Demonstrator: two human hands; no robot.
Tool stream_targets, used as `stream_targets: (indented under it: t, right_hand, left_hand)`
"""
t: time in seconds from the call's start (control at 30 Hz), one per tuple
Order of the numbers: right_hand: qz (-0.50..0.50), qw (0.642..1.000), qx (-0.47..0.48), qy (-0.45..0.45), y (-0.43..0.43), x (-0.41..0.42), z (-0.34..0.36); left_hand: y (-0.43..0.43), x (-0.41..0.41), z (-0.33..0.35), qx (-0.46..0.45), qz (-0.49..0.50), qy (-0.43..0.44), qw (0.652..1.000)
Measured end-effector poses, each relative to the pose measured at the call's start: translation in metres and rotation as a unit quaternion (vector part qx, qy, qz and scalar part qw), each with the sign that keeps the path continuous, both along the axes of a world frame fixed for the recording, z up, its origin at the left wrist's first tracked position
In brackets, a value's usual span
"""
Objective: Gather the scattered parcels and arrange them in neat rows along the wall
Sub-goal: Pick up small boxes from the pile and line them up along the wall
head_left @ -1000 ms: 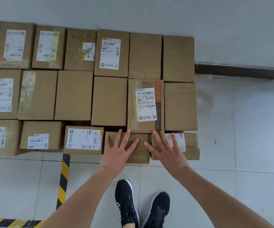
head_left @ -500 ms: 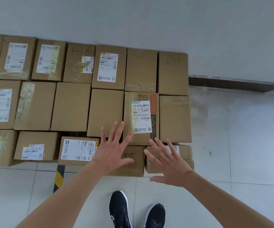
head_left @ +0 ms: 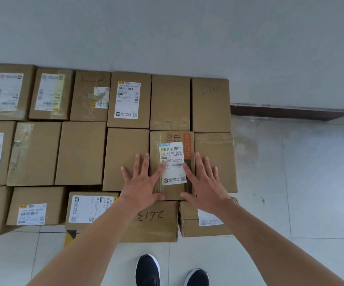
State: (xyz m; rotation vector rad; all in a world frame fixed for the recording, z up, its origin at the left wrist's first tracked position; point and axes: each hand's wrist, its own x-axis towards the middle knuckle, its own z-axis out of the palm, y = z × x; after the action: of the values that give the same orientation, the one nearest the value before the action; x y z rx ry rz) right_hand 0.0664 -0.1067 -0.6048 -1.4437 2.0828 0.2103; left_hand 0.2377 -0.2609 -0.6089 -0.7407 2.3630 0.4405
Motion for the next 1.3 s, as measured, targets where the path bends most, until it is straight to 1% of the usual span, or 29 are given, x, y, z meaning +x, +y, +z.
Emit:
stream_targets:
  t: [0.07,0.17,0.27,0.37,0.47,0.57,0.67,0.8,0.9,1.03,1.17,1.3]
  right_hand:
    - [-0.011,1.0,-0.02,0.001,0.003,-0.007,0.007]
    - [-0.026,0.999,-0.022,0.016,-0.005,-0.027,0.018]
    - [-0.088,0.995,-0.023,0.041,-0.024,-0.062,0.019]
    - [-0.148,0.987,-0.028,0.062,-0.043,-0.109,0.009]
    - [-0.156,0.984,-0.052,0.074,-0.057,-0.153,-0.007]
    - [-0.139,0.988,-0.058,0.044,-0.072,-0.173,-0.017]
    - [-0.147,0.987,-0.063,0.004,-0.086,-0.176,-0.026]
    - [-0.157,0.984,-0.088,-0.004,-0.09,-0.161,-0.03]
    - [-0.163,0.983,-0.087,-0.011,-0.092,-0.158,-0.03]
    - [-0.149,0.987,-0.068,-0.002,-0.089,-0.167,-0.026]
    - [-0.078,0.994,-0.058,0.051,-0.094,-0.163,-0.005]
    - [-0.009,0.998,-0.055,0.027,-0.122,-0.134,0.022]
  left_hand:
    - [-0.004,-0.007,0.01,0.005,0.005,0.005,1.0]
    - [-0.016,-0.03,0.028,-0.002,-0.007,0.024,1.0]
    - [-0.032,-0.07,0.038,-0.001,-0.008,0.048,0.999]
    - [-0.046,-0.113,0.032,0.001,0.015,0.05,0.999]
    - [-0.058,-0.149,0.014,-0.006,0.044,0.046,0.998]
    - [-0.069,-0.168,0.004,-0.022,0.028,0.027,0.999]
    - [-0.075,-0.179,-0.003,-0.035,0.016,0.011,0.999]
    - [-0.078,-0.18,-0.001,-0.039,0.007,0.007,0.999]
    - [-0.077,-0.18,0.0,-0.042,0.009,-0.002,0.999]
    - [-0.078,-0.181,0.004,-0.028,0.014,0.007,0.999]
    - [-0.089,-0.168,0.02,-0.039,0.028,0.017,0.999]
    - [-0.124,-0.133,0.037,-0.059,0.06,-0.005,0.996]
